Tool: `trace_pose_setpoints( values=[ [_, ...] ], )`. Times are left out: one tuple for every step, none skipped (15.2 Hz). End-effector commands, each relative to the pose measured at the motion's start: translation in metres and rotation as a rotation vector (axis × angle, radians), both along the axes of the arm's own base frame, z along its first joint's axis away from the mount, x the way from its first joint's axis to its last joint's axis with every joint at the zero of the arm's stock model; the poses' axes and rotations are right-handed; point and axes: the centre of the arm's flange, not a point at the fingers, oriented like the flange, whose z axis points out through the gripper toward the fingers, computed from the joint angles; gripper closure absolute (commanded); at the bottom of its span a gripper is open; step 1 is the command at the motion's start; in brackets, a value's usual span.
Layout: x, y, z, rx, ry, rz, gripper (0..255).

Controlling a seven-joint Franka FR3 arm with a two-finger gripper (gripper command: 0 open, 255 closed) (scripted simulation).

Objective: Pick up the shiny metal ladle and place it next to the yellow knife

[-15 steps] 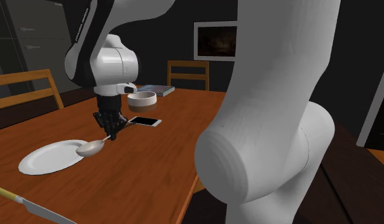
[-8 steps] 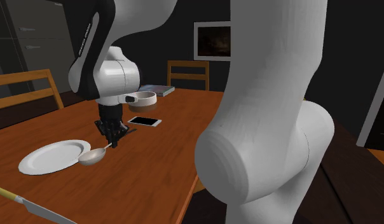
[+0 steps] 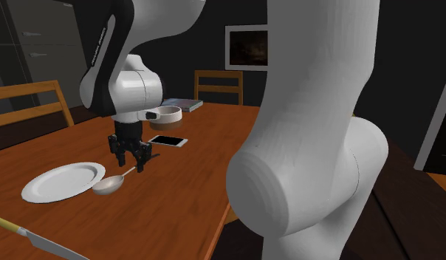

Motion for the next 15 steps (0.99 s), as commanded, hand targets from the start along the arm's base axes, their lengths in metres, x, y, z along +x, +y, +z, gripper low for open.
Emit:
trace_pose_setpoints(
  values=[
    [0.000, 0.000, 0.000, 0.000, 0.000, 0.000, 0],
    [0.000, 0.000, 0.000, 0.000, 0.000, 0.000, 0],
    [0.000, 0.000, 0.000, 0.000, 0.000, 0.000, 0],
    [0.000, 0.000, 0.000, 0.000, 0.000, 0.000, 0],
    [-0.001, -0.001, 0.013, 0.000, 0.000, 0.000, 0],
    [-0.002, -0.003, 0.026, 0.000, 0.000, 0.000, 0],
    [-0.003, -0.004, 0.039, 0.000, 0.000, 0.000, 0],
    [-0.003, -0.005, 0.050, 0.000, 0.000, 0.000, 0],
    [-0.003, -0.005, 0.050, 0.000, 0.000, 0.000, 0],
    [-0.003, -0.005, 0.050, 0.000, 0.000, 0.000, 0],
    [-0.003, -0.005, 0.050, 0.000, 0.000, 0.000, 0],
    [-0.003, -0.005, 0.050, 0.000, 0.000, 0.000, 0],
    [-0.003, -0.005, 0.050, 0.000, 0.000, 0.000, 0],
    [-0.003, -0.005, 0.050, 0.000, 0.000, 0.000, 0],
    [-0.003, -0.005, 0.050, 0.000, 0.000, 0.000, 0]
  ],
)
